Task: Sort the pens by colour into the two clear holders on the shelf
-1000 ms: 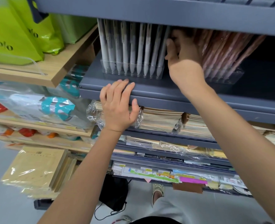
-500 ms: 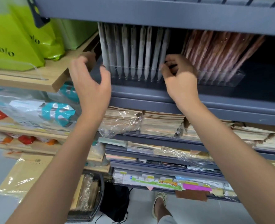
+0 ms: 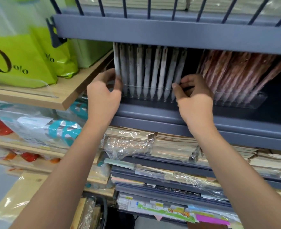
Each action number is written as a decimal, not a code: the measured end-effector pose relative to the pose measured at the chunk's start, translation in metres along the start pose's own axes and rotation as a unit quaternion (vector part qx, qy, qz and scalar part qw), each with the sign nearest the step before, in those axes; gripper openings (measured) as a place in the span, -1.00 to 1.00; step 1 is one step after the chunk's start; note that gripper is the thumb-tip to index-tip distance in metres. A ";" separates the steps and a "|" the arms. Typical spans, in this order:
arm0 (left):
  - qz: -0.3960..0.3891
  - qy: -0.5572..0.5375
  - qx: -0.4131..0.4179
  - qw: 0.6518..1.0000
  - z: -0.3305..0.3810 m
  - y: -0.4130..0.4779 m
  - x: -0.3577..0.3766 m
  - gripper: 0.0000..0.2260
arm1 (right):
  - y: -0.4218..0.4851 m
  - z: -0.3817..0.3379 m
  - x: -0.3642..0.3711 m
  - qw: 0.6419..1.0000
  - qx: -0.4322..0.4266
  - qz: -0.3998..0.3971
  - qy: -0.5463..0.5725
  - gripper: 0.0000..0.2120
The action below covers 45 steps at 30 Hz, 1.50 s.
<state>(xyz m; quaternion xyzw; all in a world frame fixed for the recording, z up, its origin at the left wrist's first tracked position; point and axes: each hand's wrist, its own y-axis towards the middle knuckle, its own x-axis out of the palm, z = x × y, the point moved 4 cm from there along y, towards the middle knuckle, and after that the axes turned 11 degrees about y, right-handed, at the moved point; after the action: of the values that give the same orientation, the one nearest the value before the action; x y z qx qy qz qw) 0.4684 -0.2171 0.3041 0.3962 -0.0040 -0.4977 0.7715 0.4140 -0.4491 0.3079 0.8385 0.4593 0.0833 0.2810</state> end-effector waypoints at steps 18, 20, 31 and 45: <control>0.013 0.061 0.015 0.998 -0.007 0.001 0.002 -0.76 | -0.002 0.003 0.000 0.998 -0.042 -0.005 -0.044 -0.90; 0.008 0.061 0.006 0.998 -0.008 0.001 0.001 -0.75 | -0.003 0.002 0.001 0.998 -0.043 0.000 -0.046 -0.92; -0.028 0.003 -0.041 0.999 -0.011 0.001 -0.002 -0.79 | -0.004 0.001 -0.001 0.996 -0.050 0.009 -0.066 -0.92; -0.024 0.017 -0.025 0.999 -0.009 0.000 -0.003 -0.82 | -0.006 -0.002 -0.003 0.992 -0.060 0.026 -0.112 -0.87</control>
<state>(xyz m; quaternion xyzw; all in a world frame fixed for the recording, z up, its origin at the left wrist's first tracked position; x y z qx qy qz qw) 0.4700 -0.2094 0.2991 0.3855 0.0314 -0.5090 0.7690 0.4075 -0.4479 0.3065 0.8361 0.3968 0.0230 0.3781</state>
